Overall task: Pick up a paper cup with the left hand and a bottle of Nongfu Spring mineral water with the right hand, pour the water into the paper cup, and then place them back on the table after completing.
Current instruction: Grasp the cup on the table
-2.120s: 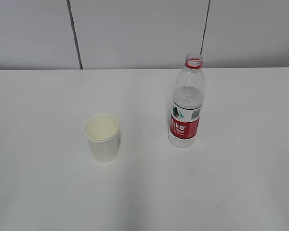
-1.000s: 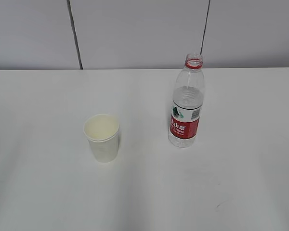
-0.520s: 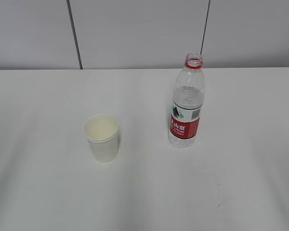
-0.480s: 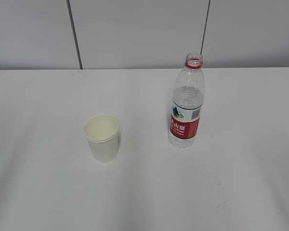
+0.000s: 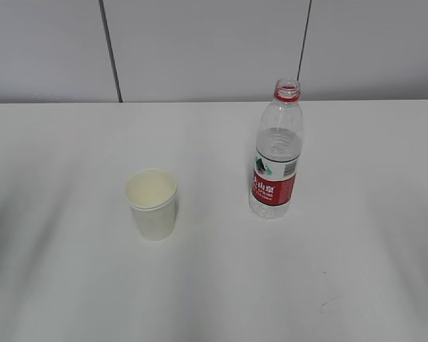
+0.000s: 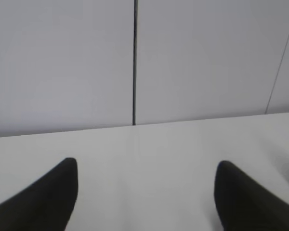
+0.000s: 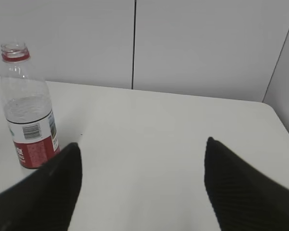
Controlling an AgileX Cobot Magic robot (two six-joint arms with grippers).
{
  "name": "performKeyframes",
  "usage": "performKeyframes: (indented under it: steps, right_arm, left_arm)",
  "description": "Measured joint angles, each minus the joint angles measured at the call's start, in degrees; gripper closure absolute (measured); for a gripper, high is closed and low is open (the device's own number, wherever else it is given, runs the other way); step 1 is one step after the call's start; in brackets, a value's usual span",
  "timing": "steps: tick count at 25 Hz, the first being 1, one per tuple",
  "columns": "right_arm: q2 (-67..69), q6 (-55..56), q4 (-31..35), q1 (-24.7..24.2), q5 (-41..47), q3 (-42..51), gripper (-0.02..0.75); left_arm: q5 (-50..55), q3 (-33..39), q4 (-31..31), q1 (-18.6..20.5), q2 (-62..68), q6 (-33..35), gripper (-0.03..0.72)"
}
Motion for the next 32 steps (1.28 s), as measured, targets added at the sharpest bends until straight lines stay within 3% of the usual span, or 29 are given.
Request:
performKeyframes:
  steps: [5, 20, 32]
  right_arm:
    - [6.4, 0.0, -0.1, 0.0, -5.9, 0.0, 0.150]
    - [22.6, 1.0, -0.1, 0.0, -14.8, 0.0, 0.150]
    - [23.0, 1.3, -0.1, 0.0, -15.5, 0.0, 0.150]
  left_arm:
    - [-7.2, 0.0, -0.1, -5.2, 11.0, 0.0, 0.172]
    - [-24.4, 0.8, -0.2, -12.8, 39.9, 0.0, 0.176]
    - [-42.3, 0.4, 12.5, -14.6, 57.5, -0.6, 0.176]
